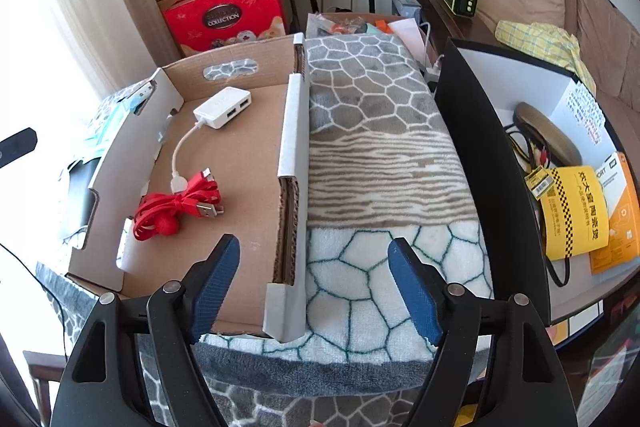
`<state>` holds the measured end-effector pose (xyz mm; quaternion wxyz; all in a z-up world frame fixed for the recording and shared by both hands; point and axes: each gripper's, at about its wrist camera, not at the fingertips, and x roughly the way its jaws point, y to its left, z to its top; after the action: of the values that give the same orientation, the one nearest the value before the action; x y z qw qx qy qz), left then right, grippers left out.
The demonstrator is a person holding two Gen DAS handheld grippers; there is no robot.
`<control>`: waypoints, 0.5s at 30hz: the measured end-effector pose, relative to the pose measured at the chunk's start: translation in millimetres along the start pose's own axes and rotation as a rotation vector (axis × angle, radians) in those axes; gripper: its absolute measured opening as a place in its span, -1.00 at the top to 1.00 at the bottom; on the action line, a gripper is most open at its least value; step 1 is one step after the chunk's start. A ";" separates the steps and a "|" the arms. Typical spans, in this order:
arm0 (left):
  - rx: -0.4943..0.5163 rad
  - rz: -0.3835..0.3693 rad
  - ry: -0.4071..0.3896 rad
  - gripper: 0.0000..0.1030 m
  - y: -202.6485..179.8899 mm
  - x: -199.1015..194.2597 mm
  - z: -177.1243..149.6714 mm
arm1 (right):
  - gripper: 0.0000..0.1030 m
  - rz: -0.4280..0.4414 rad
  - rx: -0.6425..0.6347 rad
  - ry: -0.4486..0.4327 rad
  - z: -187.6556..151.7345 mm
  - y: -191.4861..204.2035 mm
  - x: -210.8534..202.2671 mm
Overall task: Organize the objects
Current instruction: 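Grasp the blue face mask with the left tool while the right tool releases and regrasps the divider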
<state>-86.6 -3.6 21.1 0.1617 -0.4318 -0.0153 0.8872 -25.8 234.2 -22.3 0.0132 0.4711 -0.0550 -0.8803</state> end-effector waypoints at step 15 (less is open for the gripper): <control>-0.167 0.169 0.008 -0.93 97.2 -14.9 -39.0 | -0.52 0.006 -0.023 0.003 1.6 15.7 2.6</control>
<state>-74.5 -104.5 -8.2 0.0497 -0.4471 -0.0520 0.8916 -29.1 218.5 -21.9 0.0210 0.4722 -0.0464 -0.8800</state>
